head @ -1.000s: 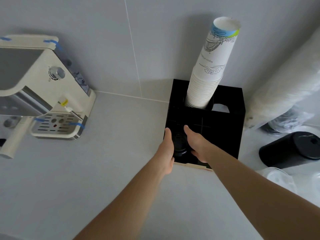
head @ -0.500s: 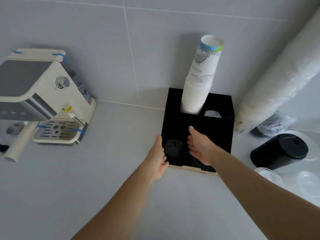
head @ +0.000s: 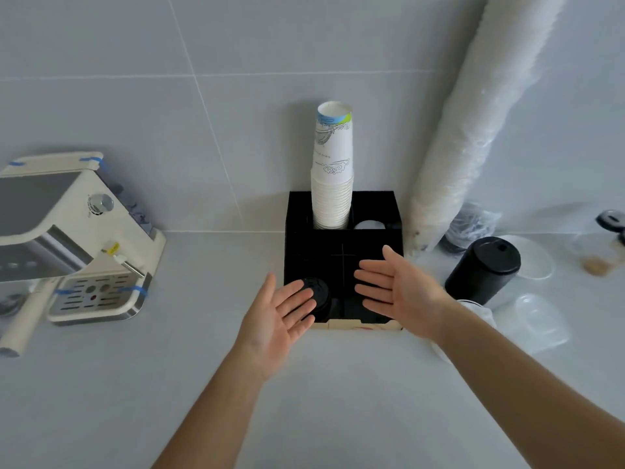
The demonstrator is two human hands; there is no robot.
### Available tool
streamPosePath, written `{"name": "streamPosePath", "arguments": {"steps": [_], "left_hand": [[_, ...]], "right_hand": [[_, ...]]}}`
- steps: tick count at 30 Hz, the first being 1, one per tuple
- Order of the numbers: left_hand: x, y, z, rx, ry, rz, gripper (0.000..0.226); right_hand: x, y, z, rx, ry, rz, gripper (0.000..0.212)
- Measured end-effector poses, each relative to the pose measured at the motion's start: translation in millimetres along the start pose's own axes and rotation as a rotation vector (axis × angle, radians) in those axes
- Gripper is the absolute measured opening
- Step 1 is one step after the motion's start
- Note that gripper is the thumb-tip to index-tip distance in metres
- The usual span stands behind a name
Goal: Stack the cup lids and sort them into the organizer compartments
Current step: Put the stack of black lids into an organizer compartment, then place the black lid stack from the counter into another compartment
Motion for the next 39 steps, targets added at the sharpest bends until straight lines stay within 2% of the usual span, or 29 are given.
{"name": "streamPosePath", "arguments": {"steps": [7, 22, 33, 39], "left_hand": [[37.3, 20.2, 4.9, 0.024, -0.016, 0.042, 0.055], [136.8, 12.9, 59.1, 0.009, -0.045, 0.078, 0.052], [202.1, -18.0, 90.8, -0.032, -0.148, 0.050, 0.041], [237.8, -56.3, 91.5, -0.011, -0.350, 0.031, 0.033]], "right_hand": [[-58.5, 47.0, 6.8, -0.078, -0.139, -0.083, 0.046], [-207.3, 76.0, 20.0, -0.150, -0.279, -0.223, 0.045], [-284.0, 50.7, 39.0, -0.152, -0.258, -0.280, 0.038], [-309.0, 10.3, 52.2, -0.157, -0.051, -0.335, 0.034]]}}
Point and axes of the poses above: each hand's wrist, its own y-axis away from the middle knuckle, its own x-axis out of the palm, z = x × y, the point moved 6 cm from there along -y, towards the middle knuckle, and after that the axes turned 3 degrees about -z, right-handed, at the moved point
